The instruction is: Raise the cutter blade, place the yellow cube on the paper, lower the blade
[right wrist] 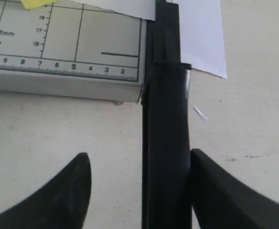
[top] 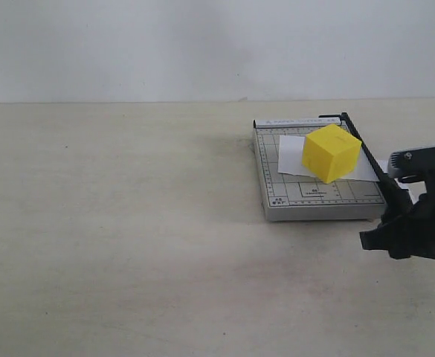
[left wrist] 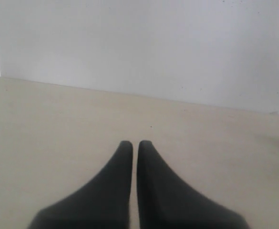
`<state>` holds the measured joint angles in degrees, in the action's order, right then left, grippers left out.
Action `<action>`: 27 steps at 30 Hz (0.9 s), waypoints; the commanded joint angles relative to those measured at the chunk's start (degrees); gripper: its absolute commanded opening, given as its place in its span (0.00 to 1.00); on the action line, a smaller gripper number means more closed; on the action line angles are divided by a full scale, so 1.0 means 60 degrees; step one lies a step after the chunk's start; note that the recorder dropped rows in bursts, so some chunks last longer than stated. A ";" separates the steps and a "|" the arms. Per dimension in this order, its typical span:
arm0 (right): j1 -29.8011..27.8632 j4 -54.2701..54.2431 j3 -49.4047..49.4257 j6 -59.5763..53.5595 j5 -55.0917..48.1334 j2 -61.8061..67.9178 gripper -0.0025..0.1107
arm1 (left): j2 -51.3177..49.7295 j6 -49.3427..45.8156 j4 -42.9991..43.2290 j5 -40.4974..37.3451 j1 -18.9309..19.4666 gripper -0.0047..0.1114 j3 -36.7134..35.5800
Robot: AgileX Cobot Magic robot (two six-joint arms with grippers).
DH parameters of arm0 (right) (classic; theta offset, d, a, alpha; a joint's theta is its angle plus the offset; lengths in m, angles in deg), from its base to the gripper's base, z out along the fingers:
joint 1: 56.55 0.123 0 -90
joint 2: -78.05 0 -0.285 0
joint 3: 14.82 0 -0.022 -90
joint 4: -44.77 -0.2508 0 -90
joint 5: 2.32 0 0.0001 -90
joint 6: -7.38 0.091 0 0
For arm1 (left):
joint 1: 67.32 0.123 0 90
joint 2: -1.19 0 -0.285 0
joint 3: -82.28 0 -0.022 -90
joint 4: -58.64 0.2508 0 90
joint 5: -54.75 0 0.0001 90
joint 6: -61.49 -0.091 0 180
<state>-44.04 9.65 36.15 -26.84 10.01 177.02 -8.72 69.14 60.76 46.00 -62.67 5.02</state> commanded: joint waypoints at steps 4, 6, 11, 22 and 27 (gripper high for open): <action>0.0006 0.0091 -0.0029 -0.0035 -0.0546 -0.1028 0.55 | 0.0000 -0.1276 -0.1396 -0.0010 0.0024 0.08 0.0006; 0.0006 0.0091 -0.0029 -0.0035 -0.0629 -0.1750 0.55 | 0.0000 -0.1276 -0.1468 -0.0084 0.0024 0.08 0.0006; 0.0006 -0.0125 -0.0029 -0.0035 -0.1318 -0.4385 0.55 | 0.0000 -0.1276 -0.1468 -0.0105 0.0024 0.08 0.0006; 0.0006 0.0015 -0.0006 -0.0492 -0.3635 -1.1342 0.02 | 0.0197 -0.1331 -0.1413 -0.0826 0.0024 0.08 0.0006; 0.0006 0.0015 0.0664 -0.1451 -0.3838 -1.2966 0.02 | 0.0354 -0.1331 -0.1392 -0.1272 0.0024 0.08 0.0006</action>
<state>-43.95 9.03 37.69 -32.77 -10.82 102.78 -7.02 61.49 52.61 39.85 -62.67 5.02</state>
